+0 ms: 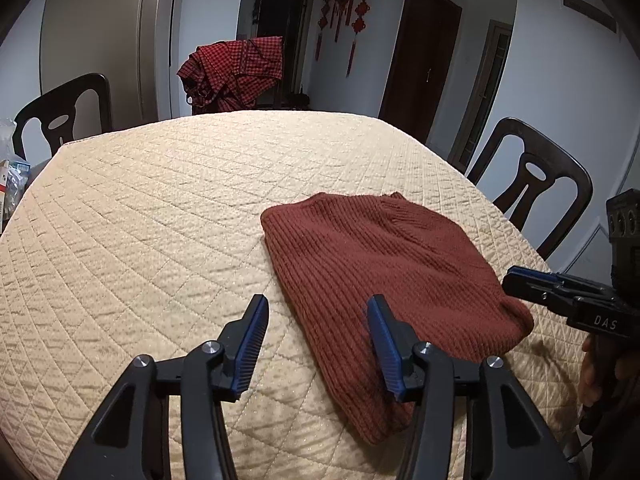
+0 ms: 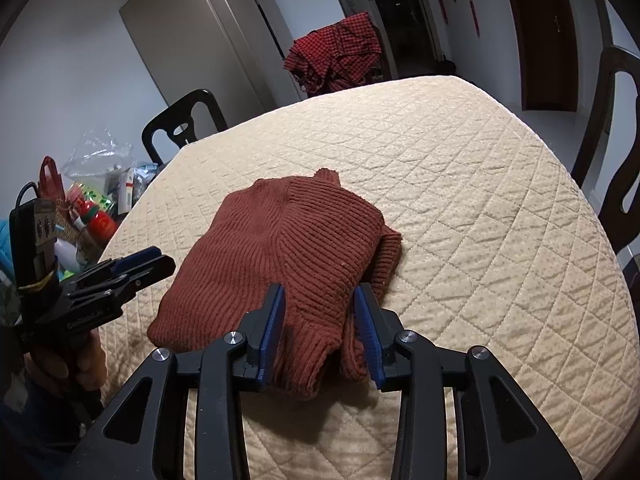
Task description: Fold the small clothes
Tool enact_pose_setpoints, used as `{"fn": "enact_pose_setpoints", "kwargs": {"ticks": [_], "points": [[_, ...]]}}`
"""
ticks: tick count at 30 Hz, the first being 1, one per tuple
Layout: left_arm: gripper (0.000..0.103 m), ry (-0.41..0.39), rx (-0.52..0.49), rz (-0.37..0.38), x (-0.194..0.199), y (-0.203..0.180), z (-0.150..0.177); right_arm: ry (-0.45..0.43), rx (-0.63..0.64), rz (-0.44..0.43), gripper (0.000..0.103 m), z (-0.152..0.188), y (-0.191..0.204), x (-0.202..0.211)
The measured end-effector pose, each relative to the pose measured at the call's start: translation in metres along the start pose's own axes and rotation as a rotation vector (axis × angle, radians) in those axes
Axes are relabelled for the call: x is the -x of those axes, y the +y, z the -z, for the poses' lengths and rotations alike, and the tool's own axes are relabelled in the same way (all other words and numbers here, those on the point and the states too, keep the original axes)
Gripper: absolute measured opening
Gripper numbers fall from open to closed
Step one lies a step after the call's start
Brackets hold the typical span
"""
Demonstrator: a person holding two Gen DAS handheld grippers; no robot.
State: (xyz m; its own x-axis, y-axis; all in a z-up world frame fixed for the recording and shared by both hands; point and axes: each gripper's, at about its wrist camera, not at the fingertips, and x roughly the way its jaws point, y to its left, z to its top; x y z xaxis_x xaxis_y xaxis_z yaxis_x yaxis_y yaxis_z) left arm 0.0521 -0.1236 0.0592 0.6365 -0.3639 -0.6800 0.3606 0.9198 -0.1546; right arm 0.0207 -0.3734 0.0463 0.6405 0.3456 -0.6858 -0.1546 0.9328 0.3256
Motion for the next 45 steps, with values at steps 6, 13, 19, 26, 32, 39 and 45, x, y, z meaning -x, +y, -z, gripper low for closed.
{"fn": "enact_pose_setpoints", "kwargs": {"ticks": [6,13,19,26,32,39,45], "points": [[0.059,-0.009,0.035,0.031,-0.003,0.004,-0.003,0.008,-0.029,-0.002,0.045,-0.003,-0.005,-0.006],[0.059,0.001,0.112,0.091,-0.014,0.017,-0.002,0.035,-0.085,-0.035,0.051,-0.006,-0.017,-0.017],[0.061,0.042,0.164,0.142,-0.026,0.025,0.007,0.061,-0.118,-0.051,0.052,-0.005,-0.026,-0.026],[0.064,0.063,0.186,0.199,-0.036,0.028,0.009,0.078,-0.176,-0.099,0.052,-0.01,-0.041,-0.04],[0.065,0.084,0.214,0.24,-0.045,0.029,0.012,0.058,-0.244,-0.164,0.052,-0.014,-0.054,-0.045],[0.065,0.087,0.199,0.24,-0.048,0.024,0.012,0.059,-0.267,-0.199,0.052,-0.012,-0.059,-0.043],[0.064,0.086,0.192,0.24,-0.048,0.023,0.012,0.044,-0.295,-0.215,0.052,-0.012,-0.065,-0.042]]}}
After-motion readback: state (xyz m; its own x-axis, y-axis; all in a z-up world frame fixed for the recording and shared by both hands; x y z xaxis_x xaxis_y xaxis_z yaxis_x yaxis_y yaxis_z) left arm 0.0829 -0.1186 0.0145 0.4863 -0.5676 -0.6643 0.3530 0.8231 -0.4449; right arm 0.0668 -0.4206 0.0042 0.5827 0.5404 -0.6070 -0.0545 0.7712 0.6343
